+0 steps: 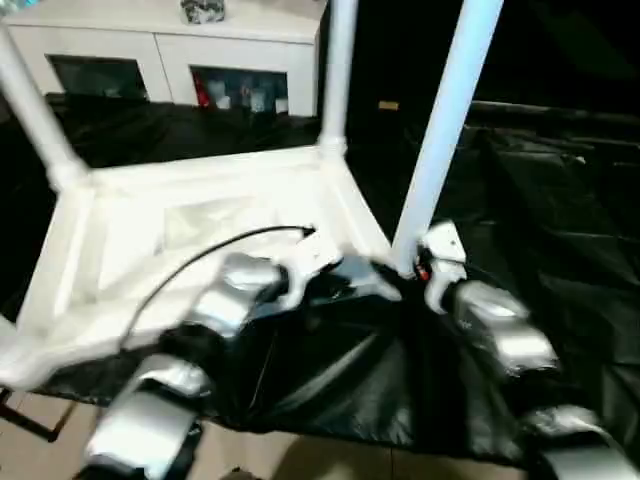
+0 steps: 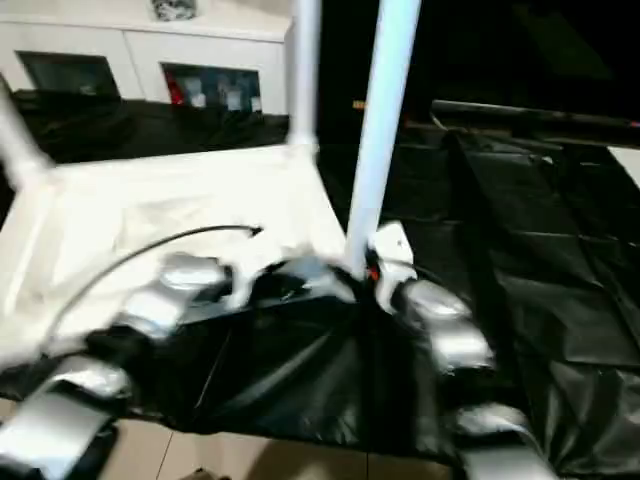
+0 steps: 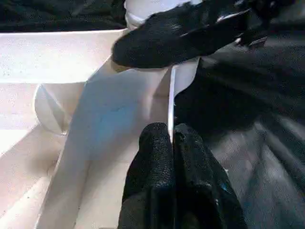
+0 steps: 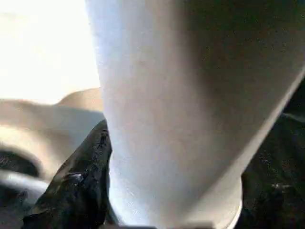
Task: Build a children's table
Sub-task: Rotate leg to tighten
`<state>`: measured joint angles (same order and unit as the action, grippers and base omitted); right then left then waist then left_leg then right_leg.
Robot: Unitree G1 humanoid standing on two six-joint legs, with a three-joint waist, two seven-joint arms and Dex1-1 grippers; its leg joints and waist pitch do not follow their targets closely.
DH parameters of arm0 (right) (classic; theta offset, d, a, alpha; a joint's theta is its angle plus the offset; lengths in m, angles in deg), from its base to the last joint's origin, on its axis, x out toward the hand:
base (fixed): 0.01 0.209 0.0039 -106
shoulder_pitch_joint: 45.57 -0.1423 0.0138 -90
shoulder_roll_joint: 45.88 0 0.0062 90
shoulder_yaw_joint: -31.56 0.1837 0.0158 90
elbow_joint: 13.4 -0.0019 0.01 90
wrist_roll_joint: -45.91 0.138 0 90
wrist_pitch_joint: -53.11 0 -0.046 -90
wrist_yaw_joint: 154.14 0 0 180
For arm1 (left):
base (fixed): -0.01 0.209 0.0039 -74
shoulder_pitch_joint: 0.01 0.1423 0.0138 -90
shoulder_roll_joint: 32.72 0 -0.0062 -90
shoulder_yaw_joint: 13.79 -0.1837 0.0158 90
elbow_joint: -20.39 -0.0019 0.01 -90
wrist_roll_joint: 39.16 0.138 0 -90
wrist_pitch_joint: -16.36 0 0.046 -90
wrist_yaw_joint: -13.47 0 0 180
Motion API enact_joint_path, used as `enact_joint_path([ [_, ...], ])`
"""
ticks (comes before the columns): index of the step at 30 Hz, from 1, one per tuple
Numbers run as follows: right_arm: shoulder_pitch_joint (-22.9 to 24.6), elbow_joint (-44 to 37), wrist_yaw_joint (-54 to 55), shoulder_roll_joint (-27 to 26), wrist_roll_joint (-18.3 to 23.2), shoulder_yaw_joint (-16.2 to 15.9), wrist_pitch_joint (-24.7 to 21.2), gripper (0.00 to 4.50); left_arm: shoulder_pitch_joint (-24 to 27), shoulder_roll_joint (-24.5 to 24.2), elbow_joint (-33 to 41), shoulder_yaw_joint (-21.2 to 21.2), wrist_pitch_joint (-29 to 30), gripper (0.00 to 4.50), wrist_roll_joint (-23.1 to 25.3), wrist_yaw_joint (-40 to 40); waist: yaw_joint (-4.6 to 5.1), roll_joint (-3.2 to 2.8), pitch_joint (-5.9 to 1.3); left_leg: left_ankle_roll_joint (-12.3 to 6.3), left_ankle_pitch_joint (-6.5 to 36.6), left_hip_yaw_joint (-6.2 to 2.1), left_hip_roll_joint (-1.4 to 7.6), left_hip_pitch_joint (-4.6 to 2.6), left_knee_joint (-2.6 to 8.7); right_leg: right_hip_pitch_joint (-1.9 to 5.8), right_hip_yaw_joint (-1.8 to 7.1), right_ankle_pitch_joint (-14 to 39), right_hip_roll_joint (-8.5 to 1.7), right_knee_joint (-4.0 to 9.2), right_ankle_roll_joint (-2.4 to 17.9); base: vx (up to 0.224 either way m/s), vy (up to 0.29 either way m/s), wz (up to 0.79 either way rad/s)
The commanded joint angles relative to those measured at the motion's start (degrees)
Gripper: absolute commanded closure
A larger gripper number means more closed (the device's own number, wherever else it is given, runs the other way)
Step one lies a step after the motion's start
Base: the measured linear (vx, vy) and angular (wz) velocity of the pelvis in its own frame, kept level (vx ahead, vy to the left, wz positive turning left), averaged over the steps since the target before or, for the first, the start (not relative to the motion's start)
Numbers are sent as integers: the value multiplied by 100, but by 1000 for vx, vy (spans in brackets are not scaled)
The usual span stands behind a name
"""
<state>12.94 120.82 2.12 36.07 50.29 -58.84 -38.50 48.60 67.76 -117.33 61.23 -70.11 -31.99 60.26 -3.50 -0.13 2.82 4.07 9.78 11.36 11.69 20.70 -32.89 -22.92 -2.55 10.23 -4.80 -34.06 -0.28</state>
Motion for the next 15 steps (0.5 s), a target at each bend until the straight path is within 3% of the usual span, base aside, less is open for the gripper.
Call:
enact_joint_path([
  [1, 31, 492, 165, -545, -285, -469, -10, 173, -238, 479, -156, 54, -137, 450, -32, -724, 16, 46, -299, -3, 1948, -103, 96, -89, 400, 131, 153, 2659, -301, 572, 848, 0, 0, 0],
  [3, -36, 597, 175, -637, -286, -434, 194, 173, -266, 556, -205, 69, -177, 450, -14, -746, 9, 54, -308, -90, 1992, -101, 86, -80, 392, 137, 152, 2752, -318, 596, 801, 0, 0, 0],
  [5, -112, 693, 148, -676, -262, -378, 354, 118, -275, 578, -215, 18, -224, 450, 6, -693, 5, 58, -311, -137, 1968, -106, 97, -59, 402, 153, 152, 2616, -317, 579, 829, 0, 0, 0],
  [11, -223, 763, -89, -604, -165, -277, 582, 58, -252, 570, -224, -34, -328, 450, -24, -424, 18, 38, -312, -178, 2008, -101, 107, -52, 413, 163, 151, 2342, -308, 554, 969, 0, 0, 0],
  [12, -214, 731, -296, -547, -119, -292, 642, 58, -212, 526, -192, -41, -362, 450, -60, -258, 12, 13, -318, -183, 2010, -103, 108, -55, 411, 166, 155, 2317, -313, 549, 980, 0, 0, 0],
  [13, -208, 713, -379, -526, -102, -299, 658, 58, -197, 510, -178, -43, -371, 450, -76, -195, 16, 26, -320, -194, 2011, -100, 108, -52, 411, 171, 154, 2291, -311, 552, 988, 0, 0, 0],
  [15, -71, 460, -1348, -254, -15, -483, 740, 58, -42, 297, 2, -63, -486, 450, -228, 413, -1, 14, -337, -265, 1887, -91, 114, -42, 398, 192, 160, 1991, -307, 530, 1081, 0, 0, 0],
])
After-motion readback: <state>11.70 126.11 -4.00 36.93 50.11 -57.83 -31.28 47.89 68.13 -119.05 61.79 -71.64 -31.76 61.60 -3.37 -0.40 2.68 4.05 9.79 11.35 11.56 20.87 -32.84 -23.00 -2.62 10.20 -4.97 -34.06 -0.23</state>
